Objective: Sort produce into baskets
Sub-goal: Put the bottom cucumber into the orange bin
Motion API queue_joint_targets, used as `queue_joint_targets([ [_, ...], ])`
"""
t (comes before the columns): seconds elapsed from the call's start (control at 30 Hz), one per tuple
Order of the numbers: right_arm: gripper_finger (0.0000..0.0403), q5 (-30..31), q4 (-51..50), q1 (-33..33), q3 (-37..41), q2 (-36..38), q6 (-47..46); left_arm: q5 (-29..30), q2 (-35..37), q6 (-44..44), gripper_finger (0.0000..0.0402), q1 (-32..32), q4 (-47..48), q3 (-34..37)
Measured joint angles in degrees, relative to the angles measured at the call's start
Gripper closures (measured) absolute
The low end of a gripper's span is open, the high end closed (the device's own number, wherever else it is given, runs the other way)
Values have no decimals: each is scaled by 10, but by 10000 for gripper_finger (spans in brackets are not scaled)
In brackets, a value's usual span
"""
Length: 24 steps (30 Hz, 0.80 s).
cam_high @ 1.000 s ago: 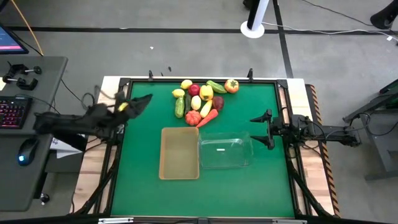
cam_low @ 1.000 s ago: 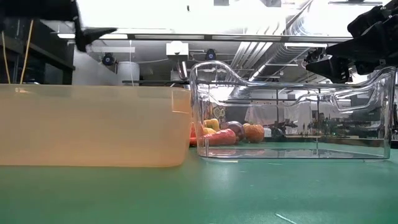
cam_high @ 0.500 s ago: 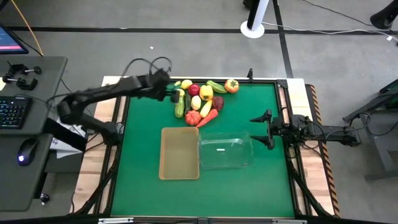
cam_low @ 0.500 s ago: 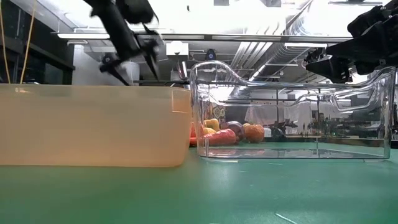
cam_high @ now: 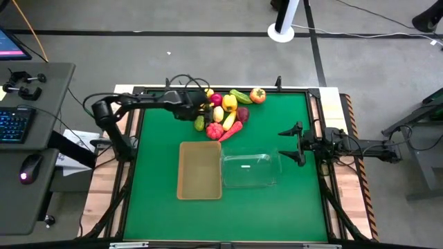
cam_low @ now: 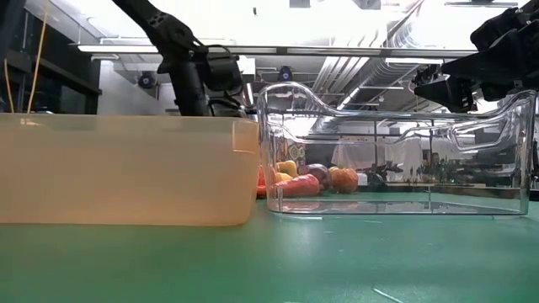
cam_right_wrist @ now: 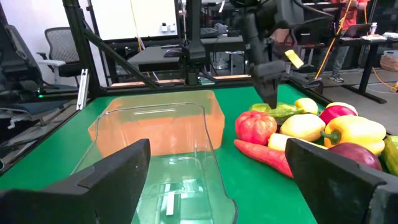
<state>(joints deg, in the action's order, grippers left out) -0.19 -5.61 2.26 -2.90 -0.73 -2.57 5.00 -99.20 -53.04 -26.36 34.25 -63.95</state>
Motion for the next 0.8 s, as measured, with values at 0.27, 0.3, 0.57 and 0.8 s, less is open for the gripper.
queue_joint_targets([
  [0.27, 38, 0, 0, 0, 0, 0, 0, 99, -1, 59, 23, 1, -7, 0],
  [0.3, 38, 0, 0, 0, 0, 0, 0, 97, -1, 72, 23, -2, -13, 0],
  [0.57, 38, 0, 0, 0, 0, 0, 0, 28, -6, 141, 23, -31, -25, 0],
  [0.8, 38, 0, 0, 0, 0, 0, 0, -17, -36, 128, 23, -27, -24, 27],
])
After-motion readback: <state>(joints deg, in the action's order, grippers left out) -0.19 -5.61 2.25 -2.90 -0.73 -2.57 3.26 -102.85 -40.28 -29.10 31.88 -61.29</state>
